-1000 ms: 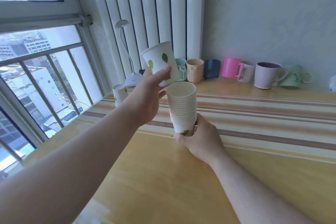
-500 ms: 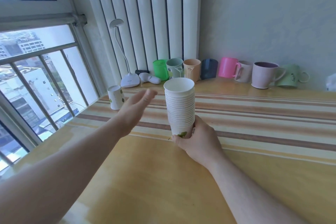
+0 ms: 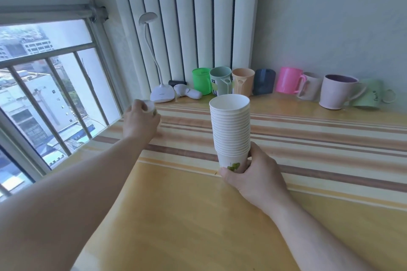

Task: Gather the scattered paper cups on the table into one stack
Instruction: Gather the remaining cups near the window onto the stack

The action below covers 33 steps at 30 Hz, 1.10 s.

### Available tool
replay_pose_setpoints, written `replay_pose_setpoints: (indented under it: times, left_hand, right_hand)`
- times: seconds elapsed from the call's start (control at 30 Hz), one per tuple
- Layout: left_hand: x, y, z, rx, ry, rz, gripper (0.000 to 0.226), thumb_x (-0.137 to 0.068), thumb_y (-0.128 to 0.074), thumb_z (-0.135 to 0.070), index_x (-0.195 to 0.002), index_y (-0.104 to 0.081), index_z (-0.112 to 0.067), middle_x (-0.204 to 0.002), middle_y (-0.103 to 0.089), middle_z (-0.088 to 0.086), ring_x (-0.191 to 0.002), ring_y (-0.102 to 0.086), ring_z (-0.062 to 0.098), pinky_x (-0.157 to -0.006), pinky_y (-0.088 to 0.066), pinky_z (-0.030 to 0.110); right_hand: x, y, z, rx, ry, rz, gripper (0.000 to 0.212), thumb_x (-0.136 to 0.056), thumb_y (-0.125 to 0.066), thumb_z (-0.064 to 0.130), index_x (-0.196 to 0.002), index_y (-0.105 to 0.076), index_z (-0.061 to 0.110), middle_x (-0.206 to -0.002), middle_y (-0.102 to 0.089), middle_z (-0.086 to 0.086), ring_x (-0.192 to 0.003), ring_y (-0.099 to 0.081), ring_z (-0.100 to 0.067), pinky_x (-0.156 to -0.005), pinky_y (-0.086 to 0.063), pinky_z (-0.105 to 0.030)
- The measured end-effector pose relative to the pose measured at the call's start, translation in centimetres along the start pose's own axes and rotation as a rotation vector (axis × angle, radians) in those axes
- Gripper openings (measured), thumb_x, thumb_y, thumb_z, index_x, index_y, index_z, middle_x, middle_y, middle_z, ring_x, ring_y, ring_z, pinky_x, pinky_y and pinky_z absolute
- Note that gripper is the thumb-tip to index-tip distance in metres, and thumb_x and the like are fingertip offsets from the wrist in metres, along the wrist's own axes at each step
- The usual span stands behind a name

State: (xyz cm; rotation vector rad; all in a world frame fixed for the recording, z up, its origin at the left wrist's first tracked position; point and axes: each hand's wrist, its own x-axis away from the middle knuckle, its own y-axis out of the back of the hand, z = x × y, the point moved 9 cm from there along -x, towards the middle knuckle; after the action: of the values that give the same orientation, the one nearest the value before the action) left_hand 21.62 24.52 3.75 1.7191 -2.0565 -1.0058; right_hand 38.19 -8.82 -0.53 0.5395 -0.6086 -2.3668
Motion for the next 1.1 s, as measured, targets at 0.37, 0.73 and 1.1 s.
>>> replay_pose_setpoints:
  times: [0.37, 0.73, 1.1]
  left_hand:
    - [9.9, -7.3, -5.8, 0.195, -0.218, 0.596, 0.089, -0.072, -0.088, -0.046, -0.146, -0.040, -0.057, -0.110, -0.065, -0.003, -0.089, -0.071, 0.018, -0.068, -0.062, 0.030]
    - [10.5, -3.5, -9.0, 0.578, -0.108, 0.606, 0.063, -0.070, -0.086, -0.020, -0.129, -0.063, -0.017, -0.121, -0.074, 0.014, -0.118, -0.070, 0.037, -0.099, -0.061, 0.046]
    - [15.6, 1.2, -19.8, 0.644, -0.498, 0.541, 0.061, -0.071, -0.086, -0.028, -0.128, -0.063, -0.019, -0.117, -0.078, 0.007, -0.114, -0.074, 0.026, -0.097, -0.061, 0.048]
  right_hand:
    - [0.3, 0.3, 0.0, -0.006, -0.021, -0.004, 0.047, -0.060, -0.082, 0.062, -0.098, -0.062, 0.044, -0.083, -0.072, 0.023, -0.081, -0.066, 0.005, -0.066, -0.057, -0.032]
    - [0.3, 0.3, 0.0, -0.018, 0.002, -0.003, 0.043, -0.063, -0.082, 0.062, -0.095, -0.058, 0.048, -0.088, -0.070, 0.025, -0.081, -0.065, 0.006, -0.062, -0.049, -0.026]
    - [0.1, 0.1, -0.3, -0.011, 0.019, 0.017, 0.051, -0.064, -0.082, 0.061, -0.105, -0.058, 0.043, -0.093, -0.070, 0.021, -0.088, -0.066, -0.001, -0.071, -0.056, -0.032]
